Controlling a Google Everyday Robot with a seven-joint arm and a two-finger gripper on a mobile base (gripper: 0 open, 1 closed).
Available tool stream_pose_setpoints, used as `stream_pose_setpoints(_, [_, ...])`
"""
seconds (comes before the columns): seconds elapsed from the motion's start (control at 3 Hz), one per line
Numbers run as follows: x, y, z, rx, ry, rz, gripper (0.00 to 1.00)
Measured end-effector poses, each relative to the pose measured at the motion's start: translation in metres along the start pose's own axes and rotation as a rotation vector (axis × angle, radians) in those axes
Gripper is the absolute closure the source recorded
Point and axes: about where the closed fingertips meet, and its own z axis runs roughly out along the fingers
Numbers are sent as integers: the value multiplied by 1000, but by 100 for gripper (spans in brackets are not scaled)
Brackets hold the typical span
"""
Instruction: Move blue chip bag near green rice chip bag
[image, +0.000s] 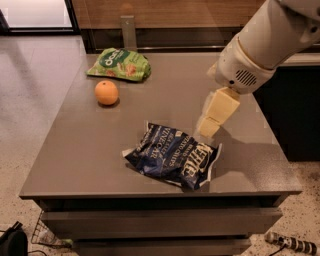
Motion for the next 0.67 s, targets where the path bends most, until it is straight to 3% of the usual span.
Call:
stream_pose_setpoints(0.33, [-19,6,47,-35,-126,71,0])
stream_pose_setpoints(0.67, [-15,19,82,-41,-250,128,0])
